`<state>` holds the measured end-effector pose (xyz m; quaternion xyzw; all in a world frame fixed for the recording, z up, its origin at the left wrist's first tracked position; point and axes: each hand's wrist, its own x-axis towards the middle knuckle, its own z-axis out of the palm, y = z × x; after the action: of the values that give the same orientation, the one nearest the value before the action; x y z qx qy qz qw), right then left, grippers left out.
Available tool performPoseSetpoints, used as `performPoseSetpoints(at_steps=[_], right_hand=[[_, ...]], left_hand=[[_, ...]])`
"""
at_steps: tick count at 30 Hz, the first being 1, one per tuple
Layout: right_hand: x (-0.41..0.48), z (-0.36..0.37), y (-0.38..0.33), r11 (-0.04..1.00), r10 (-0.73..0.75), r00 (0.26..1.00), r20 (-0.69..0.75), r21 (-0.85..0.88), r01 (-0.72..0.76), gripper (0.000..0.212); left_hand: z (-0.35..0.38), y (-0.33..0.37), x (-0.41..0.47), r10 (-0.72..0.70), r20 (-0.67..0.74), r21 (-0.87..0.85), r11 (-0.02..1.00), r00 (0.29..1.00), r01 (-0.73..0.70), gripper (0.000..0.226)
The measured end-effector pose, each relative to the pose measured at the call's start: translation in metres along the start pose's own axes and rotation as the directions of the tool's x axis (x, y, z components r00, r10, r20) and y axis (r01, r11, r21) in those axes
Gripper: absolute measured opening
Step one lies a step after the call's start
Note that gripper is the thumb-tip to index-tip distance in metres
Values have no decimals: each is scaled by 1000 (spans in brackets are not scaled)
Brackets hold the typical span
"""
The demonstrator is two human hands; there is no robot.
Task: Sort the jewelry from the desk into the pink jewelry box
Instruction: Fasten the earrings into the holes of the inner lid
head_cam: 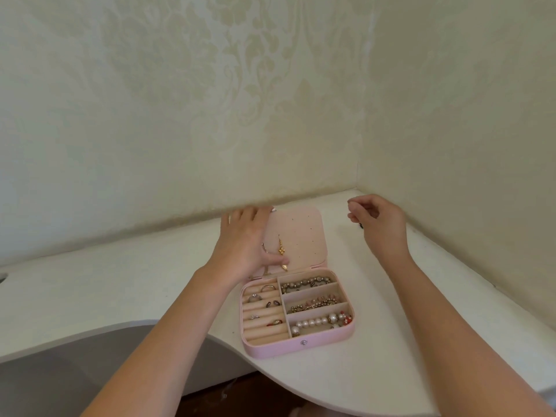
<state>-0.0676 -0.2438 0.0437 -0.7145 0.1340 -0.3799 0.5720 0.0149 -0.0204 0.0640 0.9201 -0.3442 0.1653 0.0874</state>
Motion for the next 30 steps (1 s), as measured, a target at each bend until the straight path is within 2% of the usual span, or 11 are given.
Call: performPoseSetpoints(at_steps=[4, 14, 18, 20, 23, 26, 30], right_hand=[[-2, 4, -2, 998, 17, 999, 36, 55, -19, 8], [-11, 15, -7, 1000, -11, 983, 181, -27, 16, 11], [-15, 20, -16, 1000, -8, 972, 236, 27, 2, 12], [-15, 24, -23, 996, -8, 966, 258, 87, -15, 12], [-13, 31, -35, 991, -34, 948, 316, 133, -9, 13], [-5, 38, -50, 995, -84, 917, 390, 87, 54, 11], [9, 48, -68, 988, -113, 843, 525, -28, 150, 8]], left_hand=[[8, 0, 0, -50, 14, -153, 987, 999, 52, 110], [9, -1, 3, -39, 147, -203, 977, 988, 69, 122], [4, 0, 4, -31, 152, -224, 972, 988, 65, 119], [0, 0, 4, -60, 118, -350, 932, 991, 98, 103], [-7, -1, 5, -145, 53, -653, 743, 988, 144, 60], [-13, -2, 8, -183, 4, -741, 659, 983, 125, 24], [-14, -1, 12, -201, -5, -794, 597, 980, 118, 10]])
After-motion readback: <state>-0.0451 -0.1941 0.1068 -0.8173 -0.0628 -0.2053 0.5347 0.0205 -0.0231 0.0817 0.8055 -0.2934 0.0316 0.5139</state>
